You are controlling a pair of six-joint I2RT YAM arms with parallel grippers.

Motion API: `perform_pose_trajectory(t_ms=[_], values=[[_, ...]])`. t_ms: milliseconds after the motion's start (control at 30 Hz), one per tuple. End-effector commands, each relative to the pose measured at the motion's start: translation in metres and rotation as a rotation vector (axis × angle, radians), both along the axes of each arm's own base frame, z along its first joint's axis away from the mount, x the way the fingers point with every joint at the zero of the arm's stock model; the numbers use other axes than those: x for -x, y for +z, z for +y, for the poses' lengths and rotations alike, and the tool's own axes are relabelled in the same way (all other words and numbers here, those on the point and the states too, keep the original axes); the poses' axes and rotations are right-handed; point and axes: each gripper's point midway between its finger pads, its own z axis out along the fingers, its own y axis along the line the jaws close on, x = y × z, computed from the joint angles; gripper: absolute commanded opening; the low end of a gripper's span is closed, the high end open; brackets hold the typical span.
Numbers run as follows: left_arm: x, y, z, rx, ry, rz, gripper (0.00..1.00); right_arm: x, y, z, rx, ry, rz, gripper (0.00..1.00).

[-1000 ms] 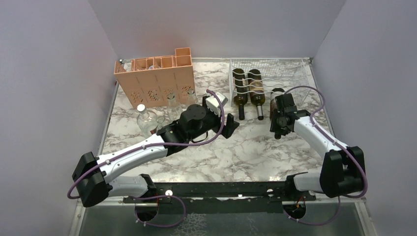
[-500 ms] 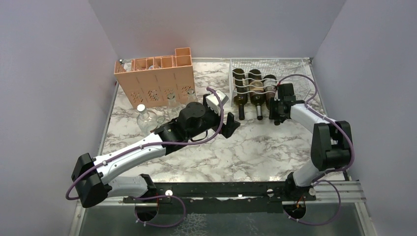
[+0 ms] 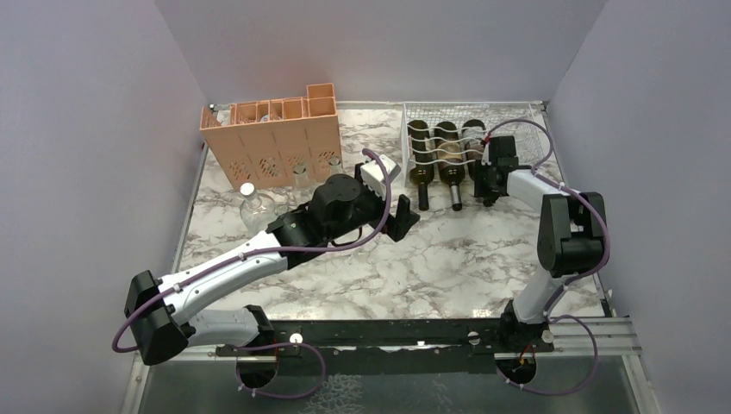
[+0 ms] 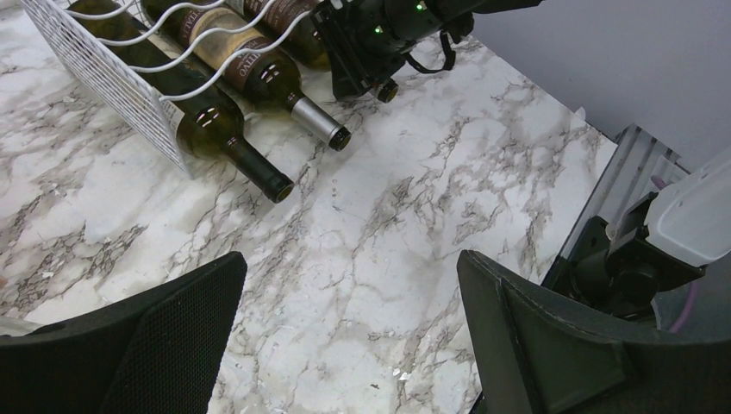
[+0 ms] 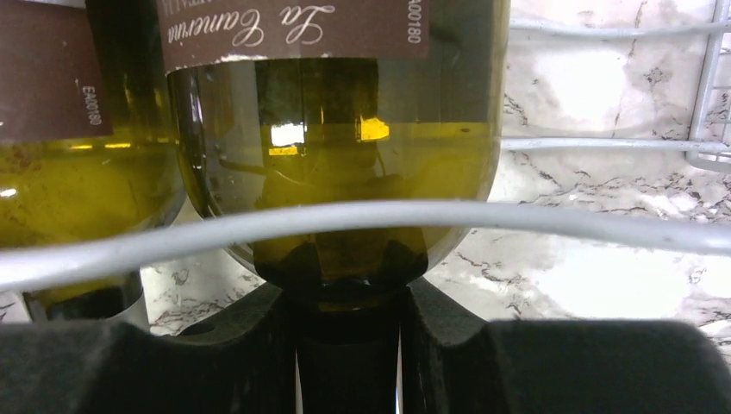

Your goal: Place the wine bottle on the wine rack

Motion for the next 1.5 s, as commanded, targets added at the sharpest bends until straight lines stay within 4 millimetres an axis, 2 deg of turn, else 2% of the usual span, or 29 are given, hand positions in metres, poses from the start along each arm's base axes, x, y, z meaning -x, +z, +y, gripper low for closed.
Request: perform_pose_trajectory(t_ms=[0,100,200,367,500,667,867,1067,1200,1300,1467], values=[[0.003,0.030,0.001,0.029,-0.012,-0.030,0.99,-0.052,0.039,-0.007,0.044,0.006,-0.187,0.19],[0.001,0.036,0.003,0.021,-0.004,-0.048,0.99,-0.050,0.037,-0.007,0.037,-0.001,-0.170,0.33],[-0.002,0.043,0.004,0.021,0.006,-0.074,0.99,-0.046,0.037,-0.007,0.034,0.000,-0.175,0.42],[-0.010,0.053,0.007,0.016,0.040,-0.117,0.99,-0.043,0.030,-0.015,0.077,-0.019,-0.152,0.49],[-0.020,0.059,0.012,0.007,0.092,-0.146,0.99,-0.039,0.027,-0.022,0.112,-0.044,-0.118,0.61],[-0.033,0.068,0.020,-0.016,0.165,-0.178,0.99,-0.028,0.047,-0.019,0.078,-0.069,-0.087,0.69],[-0.049,0.080,0.025,-0.047,0.249,-0.202,0.99,-0.003,0.076,-0.009,0.004,-0.084,-0.055,0.71],[-0.059,0.091,0.023,-0.013,0.309,-0.183,0.99,0.002,0.110,0.035,-0.161,0.052,-0.113,0.74],[-0.062,0.097,0.029,-0.002,0.355,-0.182,0.99,0.004,0.138,0.075,-0.248,0.170,-0.183,0.74],[-0.067,0.098,0.043,-0.030,0.418,-0.197,0.99,0.011,0.150,0.105,-0.338,0.258,-0.207,0.73],[-0.072,0.102,0.085,-0.092,0.585,-0.221,0.99,0.031,0.174,0.152,-0.469,0.401,-0.249,0.73]])
